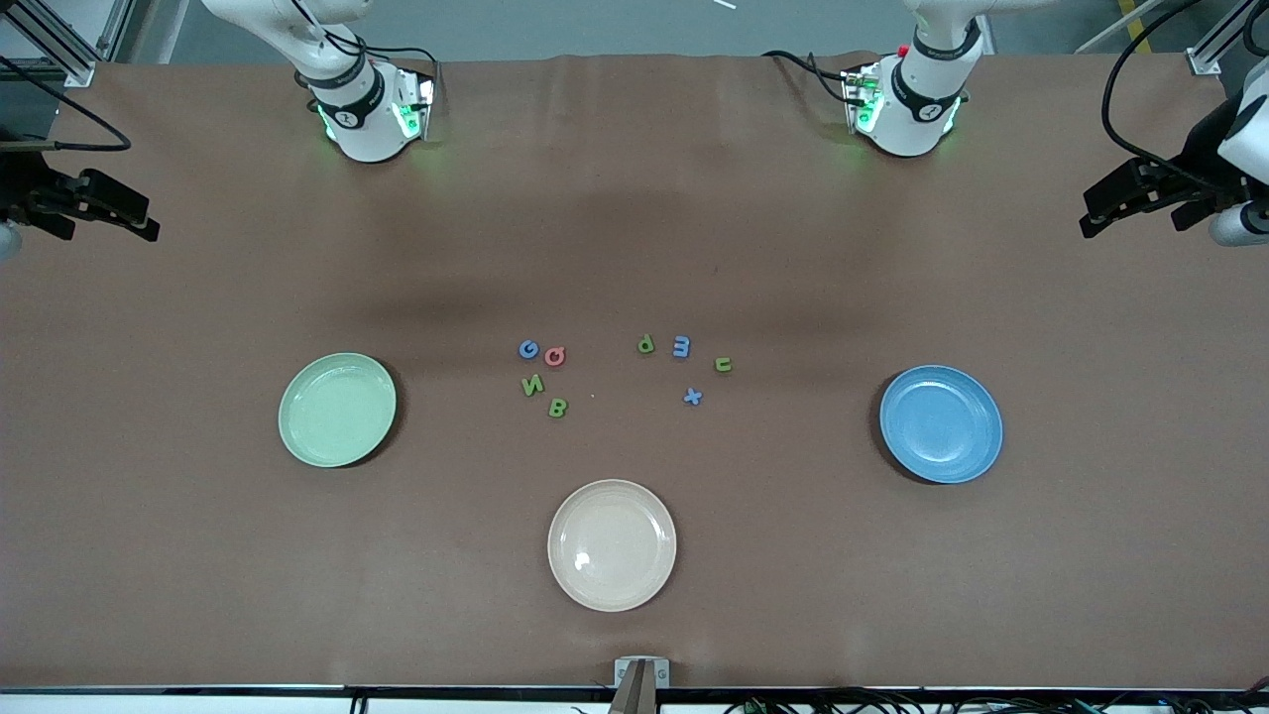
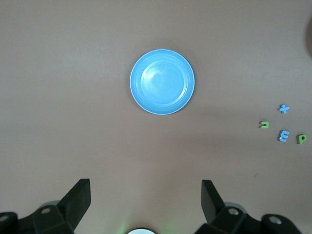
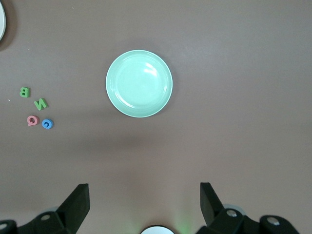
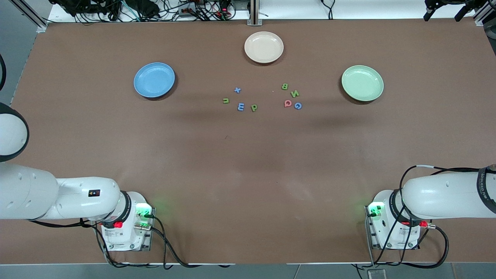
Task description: Sort upper and lower case letters into plates
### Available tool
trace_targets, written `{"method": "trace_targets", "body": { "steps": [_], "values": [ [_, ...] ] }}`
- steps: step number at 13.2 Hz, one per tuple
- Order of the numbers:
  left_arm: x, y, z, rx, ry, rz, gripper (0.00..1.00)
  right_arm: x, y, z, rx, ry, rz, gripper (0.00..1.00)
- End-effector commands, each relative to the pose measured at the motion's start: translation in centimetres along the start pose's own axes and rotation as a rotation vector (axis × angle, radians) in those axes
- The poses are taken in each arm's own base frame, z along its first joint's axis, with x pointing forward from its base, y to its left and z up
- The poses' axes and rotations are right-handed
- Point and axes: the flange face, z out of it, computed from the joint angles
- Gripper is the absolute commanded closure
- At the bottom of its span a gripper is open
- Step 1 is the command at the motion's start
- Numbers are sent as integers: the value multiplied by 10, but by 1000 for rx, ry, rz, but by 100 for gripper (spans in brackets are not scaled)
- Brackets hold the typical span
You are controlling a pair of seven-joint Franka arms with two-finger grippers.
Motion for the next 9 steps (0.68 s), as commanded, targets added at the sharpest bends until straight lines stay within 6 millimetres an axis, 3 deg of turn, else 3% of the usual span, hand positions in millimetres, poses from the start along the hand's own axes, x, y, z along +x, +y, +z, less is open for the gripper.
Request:
{"method": "trace_targets", "body": {
  "steps": [1, 5, 6, 7, 8, 9],
  "values": [
    [-12, -3, -9, 7, -2, -2, 0, -4, 1, -5, -18, 1, 12, 0],
    [-7, -6, -13, 5, 1, 4, 0, 2, 4, 0, -20, -1, 12, 0],
    [-2, -5, -6, 4, -13, 6, 0, 19, 8, 16, -13, -26, 21, 0],
    [2, -1, 5, 2, -35, 8, 0, 33, 13, 21, -20, -11, 20, 0],
    [3, 8, 15, -4, -56, 10, 0, 49, 15, 41, -25, -19, 17, 0],
    [6, 23, 23, -3, -65, 22, 0, 74, 16, 78, -25, -62, 3, 0]
  ]
}}
